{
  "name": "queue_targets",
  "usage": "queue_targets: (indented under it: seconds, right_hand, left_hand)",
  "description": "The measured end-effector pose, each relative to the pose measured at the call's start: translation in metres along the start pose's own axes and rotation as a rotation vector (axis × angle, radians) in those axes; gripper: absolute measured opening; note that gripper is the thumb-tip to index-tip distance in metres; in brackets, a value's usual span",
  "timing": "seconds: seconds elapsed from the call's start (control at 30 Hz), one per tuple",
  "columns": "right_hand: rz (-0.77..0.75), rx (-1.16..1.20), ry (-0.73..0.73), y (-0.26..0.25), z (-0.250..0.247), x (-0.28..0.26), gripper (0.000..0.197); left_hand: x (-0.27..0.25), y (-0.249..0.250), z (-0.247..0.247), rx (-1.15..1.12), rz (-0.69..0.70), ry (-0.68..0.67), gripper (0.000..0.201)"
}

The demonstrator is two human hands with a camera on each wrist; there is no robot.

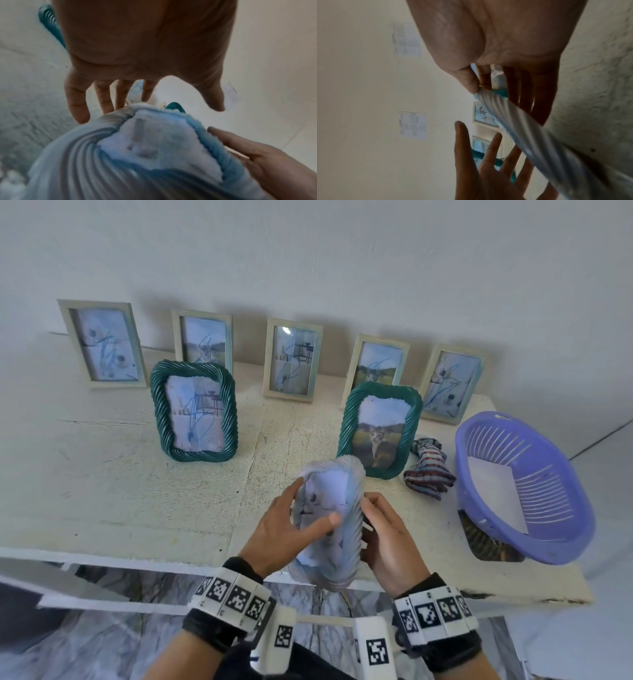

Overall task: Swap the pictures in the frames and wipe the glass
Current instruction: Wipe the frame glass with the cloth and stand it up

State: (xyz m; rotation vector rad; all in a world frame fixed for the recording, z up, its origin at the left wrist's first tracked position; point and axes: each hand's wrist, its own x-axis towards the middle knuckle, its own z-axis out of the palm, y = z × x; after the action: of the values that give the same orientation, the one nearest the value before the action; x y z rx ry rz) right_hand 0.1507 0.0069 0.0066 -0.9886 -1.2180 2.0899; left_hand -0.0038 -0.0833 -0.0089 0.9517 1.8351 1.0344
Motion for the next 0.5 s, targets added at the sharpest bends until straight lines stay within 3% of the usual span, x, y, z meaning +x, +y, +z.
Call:
queue_targets:
  seconds: [0.1,0.2,0.3,0.43,0.5]
  right_hand:
    - [-0.119,0.035,-0.088,-0.009,0.017,-0.010,0.025]
    - [-0.260,-0.199,-0.114,-0.012,0.027,-0.015,0.015]
    - [-0.309,-0.453,-0.098,-0.009,0.029,-0.016,0.024]
    - [-0.322,-0.627,-0.057,-0.010,0.026,-0.018,0.022]
    - [-0.411,-0.765,-0.031,-0.015,0.019,-0.017,0.017]
  left_hand:
    - [-0.002,0.010,0.006,-0.290,0.006,-0.046,0.119]
    - [-0.004,0.020,0.006,-0.505,0.021,-0.073,0.108]
    - [-0.005,0.024,0.003,-0.543,0.024,-0.090,0.095]
    - [-0.006,0.027,-0.001,-0.547,0.007,-0.056,0.098]
    - [-0.008,0.028,-0.004,-0.521,-0.002,-0.032,0.097]
